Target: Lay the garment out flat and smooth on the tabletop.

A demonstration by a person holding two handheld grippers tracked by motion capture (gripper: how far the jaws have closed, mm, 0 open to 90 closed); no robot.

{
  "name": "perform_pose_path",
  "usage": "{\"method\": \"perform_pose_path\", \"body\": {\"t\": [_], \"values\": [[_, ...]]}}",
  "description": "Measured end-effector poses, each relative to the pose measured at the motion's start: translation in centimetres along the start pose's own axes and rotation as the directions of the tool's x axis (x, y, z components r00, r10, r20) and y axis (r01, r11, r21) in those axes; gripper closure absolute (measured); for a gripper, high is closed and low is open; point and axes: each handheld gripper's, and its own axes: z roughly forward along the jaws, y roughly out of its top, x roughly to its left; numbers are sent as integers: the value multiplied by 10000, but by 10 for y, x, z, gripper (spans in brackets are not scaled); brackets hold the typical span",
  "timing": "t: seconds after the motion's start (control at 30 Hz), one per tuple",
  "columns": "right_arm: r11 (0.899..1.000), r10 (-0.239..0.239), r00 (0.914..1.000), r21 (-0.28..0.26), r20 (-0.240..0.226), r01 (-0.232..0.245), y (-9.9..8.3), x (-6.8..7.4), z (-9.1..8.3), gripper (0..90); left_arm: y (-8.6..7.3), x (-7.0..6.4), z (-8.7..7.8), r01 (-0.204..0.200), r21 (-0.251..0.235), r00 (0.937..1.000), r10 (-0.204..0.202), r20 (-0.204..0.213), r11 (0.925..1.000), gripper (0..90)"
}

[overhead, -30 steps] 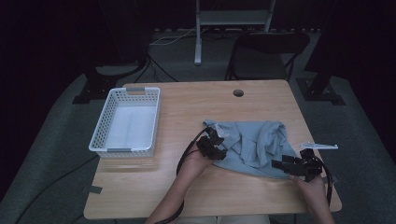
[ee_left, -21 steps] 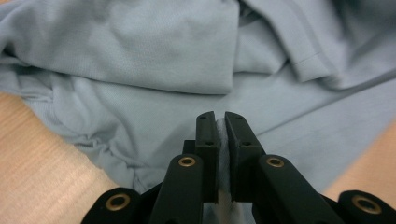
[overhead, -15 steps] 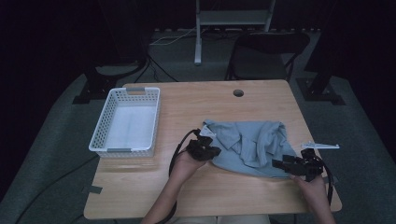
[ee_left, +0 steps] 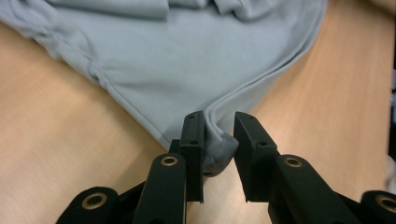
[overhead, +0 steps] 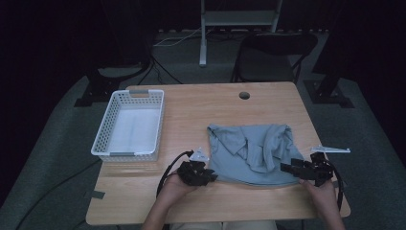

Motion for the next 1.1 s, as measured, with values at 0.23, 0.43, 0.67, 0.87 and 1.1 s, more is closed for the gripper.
{"method": "perform_pose_path", "body": {"t": [0.23, 0.43, 0.67, 0.87, 1.1], "values": [[10000, -41, 10000, 11, -28, 41, 1, 2, -1, 284, -8, -16, -2, -387, 349, 9984, 372, 426, 9986, 693], [9999, 98, 10000, -95, 9, -98, 2, 0, -4, 284, -19, -23, -9, -105, 154, 9973, 94, 724, 9998, 529], [10000, -85, 10000, -20, 26, 85, 5, 5, -2, 284, -20, -12, -17, 884, -780, 9961, -885, 23, 9930, 317], [9994, -328, 9993, -63, -167, 327, 9, 15, -3, 284, -17, -14, -20, 1090, -1255, 9918, -1164, -535, 9861, 235], [9917, -1281, 9850, -207, -1159, 1265, 24, 49, -4, 284, -17, -13, -19, 1258, -1380, 9849, -1404, -1015, 9824, 216]]}}
